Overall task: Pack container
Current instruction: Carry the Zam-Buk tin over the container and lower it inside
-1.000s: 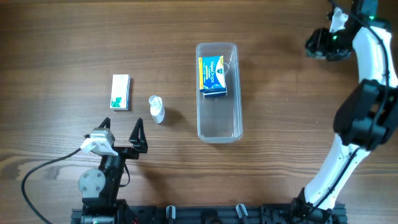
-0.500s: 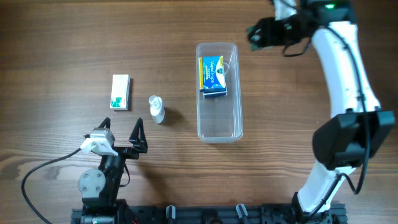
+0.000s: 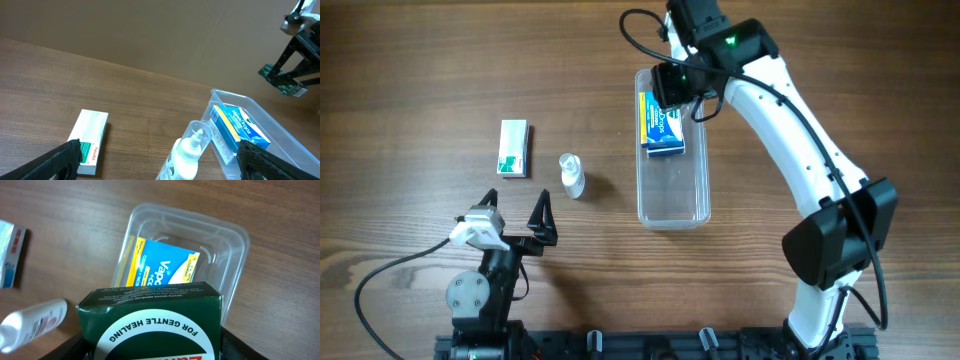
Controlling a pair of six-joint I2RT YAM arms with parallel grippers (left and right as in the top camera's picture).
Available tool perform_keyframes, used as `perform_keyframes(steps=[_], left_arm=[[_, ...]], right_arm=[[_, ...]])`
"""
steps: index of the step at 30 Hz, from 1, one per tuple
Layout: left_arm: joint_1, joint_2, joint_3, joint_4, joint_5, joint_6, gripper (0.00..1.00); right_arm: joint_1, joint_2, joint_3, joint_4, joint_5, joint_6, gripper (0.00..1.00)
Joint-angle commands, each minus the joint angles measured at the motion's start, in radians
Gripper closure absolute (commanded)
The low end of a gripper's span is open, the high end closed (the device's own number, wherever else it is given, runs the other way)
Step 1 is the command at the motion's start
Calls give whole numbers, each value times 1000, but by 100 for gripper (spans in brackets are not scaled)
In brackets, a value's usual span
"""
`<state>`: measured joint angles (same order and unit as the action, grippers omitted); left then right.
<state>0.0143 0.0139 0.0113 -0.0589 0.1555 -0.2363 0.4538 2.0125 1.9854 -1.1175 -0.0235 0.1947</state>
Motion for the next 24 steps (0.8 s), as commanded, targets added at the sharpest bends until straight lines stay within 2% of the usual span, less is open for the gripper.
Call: perform_keyframes(steps=[1, 12, 24], left_arm=[[5, -7, -6, -1, 8, 23, 0], [5, -7, -6, -1, 8, 23, 0], [5, -7, -6, -1, 8, 23, 0]], right_arm=[[-2, 27, 2, 40, 62, 96, 43], [7, 166, 2, 66, 59, 175, 40], [21, 175, 2, 66, 42, 172, 37]])
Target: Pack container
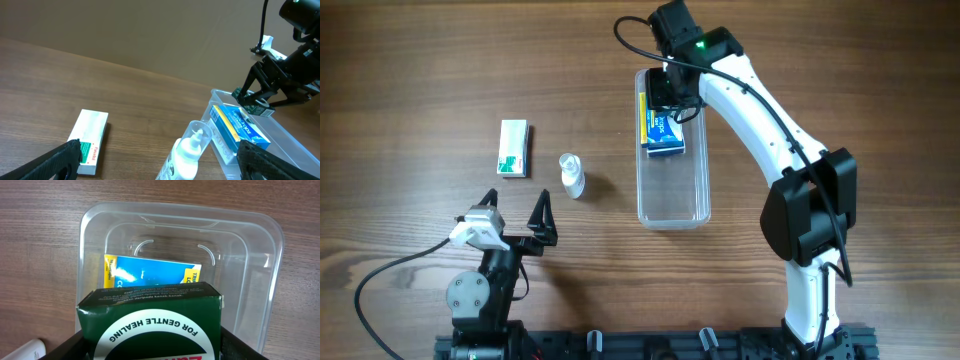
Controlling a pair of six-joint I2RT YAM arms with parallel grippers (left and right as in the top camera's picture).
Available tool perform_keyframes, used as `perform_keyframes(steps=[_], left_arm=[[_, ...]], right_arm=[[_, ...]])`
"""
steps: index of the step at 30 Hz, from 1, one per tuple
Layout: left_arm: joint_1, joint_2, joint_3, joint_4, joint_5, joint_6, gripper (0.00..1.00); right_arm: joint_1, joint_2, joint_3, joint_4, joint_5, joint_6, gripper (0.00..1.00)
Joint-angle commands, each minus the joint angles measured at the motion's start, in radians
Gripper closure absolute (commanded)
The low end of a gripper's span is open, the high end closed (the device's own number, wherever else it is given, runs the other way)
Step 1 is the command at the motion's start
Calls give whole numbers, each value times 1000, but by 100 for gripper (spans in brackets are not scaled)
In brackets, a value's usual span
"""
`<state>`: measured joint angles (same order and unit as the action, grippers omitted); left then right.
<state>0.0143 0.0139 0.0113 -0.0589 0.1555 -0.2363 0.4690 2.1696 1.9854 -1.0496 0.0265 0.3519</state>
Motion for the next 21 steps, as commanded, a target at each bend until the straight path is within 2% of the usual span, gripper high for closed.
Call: perform_keyframes(steps=[1, 16, 21], left_arm=[[5, -7, -6, -1, 8, 23, 0], [5, -7, -6, -1, 8, 23, 0], [5, -7, -6, -1, 8, 23, 0]], right_arm=[[6, 18, 2, -1, -8, 15, 37], [22, 23, 2, 23, -24, 14, 34], [22, 42, 2, 21, -24, 14, 29]])
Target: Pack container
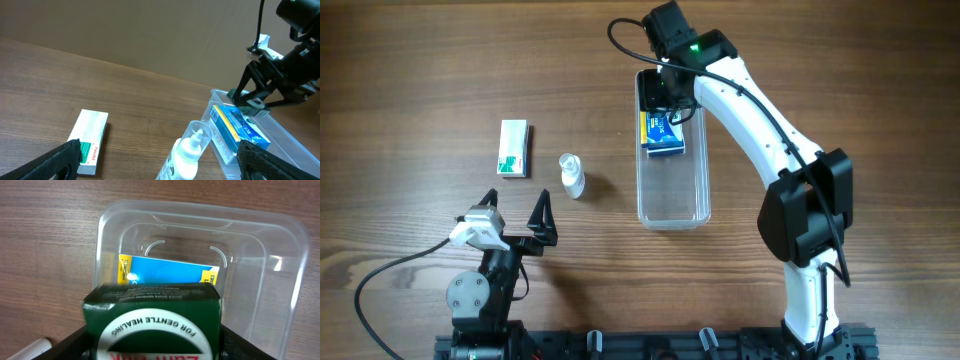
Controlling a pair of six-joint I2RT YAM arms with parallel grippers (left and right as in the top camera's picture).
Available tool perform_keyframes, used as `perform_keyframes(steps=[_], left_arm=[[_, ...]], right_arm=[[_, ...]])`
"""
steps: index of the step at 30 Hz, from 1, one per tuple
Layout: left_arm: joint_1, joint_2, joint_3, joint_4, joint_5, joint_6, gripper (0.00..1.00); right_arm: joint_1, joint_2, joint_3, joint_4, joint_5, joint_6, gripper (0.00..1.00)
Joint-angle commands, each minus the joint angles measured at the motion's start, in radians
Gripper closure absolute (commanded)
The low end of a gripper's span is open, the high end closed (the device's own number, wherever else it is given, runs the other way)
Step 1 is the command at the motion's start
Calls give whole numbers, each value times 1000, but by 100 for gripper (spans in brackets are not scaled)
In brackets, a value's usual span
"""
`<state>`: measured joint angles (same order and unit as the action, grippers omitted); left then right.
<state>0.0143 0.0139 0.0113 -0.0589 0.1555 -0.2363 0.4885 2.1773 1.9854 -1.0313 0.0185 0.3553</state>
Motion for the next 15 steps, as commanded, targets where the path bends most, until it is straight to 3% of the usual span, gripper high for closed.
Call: perform_keyframes(steps=[1, 15], left_arm=[[5, -7, -6, -1, 8, 23, 0], [5, -7, -6, -1, 8, 23, 0]], right_arm=[[2, 40, 2, 2, -16, 11, 29], [2, 26, 3, -4, -47, 11, 28]])
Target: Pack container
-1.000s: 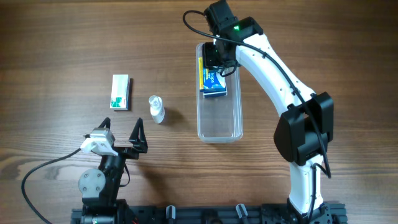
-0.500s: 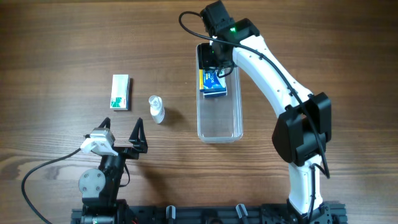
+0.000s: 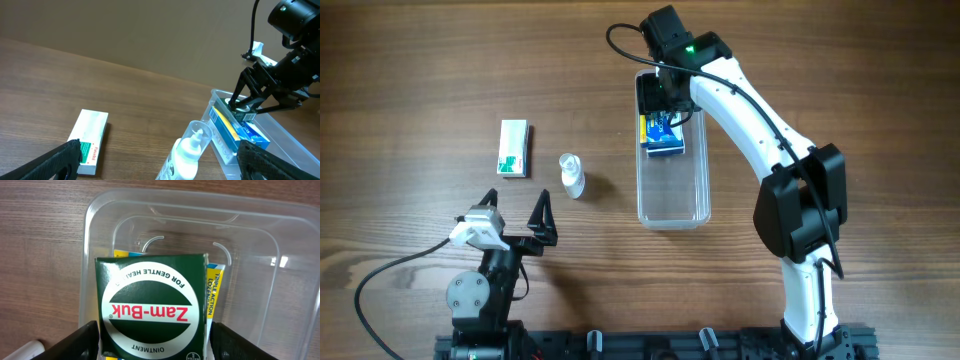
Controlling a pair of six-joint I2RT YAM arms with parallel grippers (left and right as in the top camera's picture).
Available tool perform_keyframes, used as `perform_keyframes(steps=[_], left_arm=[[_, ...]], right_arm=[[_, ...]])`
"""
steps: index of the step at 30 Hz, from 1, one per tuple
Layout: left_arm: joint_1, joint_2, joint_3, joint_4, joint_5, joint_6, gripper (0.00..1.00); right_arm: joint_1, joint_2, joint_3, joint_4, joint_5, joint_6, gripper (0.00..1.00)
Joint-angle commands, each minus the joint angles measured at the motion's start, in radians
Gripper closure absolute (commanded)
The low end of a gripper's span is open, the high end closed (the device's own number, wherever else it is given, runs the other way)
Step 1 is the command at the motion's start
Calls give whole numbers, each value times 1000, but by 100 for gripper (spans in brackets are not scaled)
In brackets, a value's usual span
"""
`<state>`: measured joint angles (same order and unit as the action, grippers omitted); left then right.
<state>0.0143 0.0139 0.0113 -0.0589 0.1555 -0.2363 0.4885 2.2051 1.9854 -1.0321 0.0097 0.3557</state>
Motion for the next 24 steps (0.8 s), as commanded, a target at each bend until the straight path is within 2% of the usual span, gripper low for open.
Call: perform_keyframes(steps=[1, 5, 9, 11, 13, 17, 24], left_arm=[[5, -7, -6, -1, 8, 23, 0], [5, -7, -6, -1, 8, 23, 0], [5, -7, -6, -1, 8, 23, 0], [5, -7, -6, -1, 8, 23, 0], [5, -7, -6, -1, 8, 23, 0], [5, -7, -6, -1, 8, 23, 0], [5, -7, -6, -1, 8, 23, 0]], right_arm=[[2, -14, 3, -4, -37, 10, 28], [-1, -87, 3, 0, -32, -2, 26], [-42, -200, 3, -26, -10, -16, 18], [-106, -280, 3, -41, -10, -38, 15], [-176, -330, 3, -51, 2, -41, 0], [-372, -369, 3, -89, 20, -45, 0], [-694, -317, 2, -159, 20, -64, 0]])
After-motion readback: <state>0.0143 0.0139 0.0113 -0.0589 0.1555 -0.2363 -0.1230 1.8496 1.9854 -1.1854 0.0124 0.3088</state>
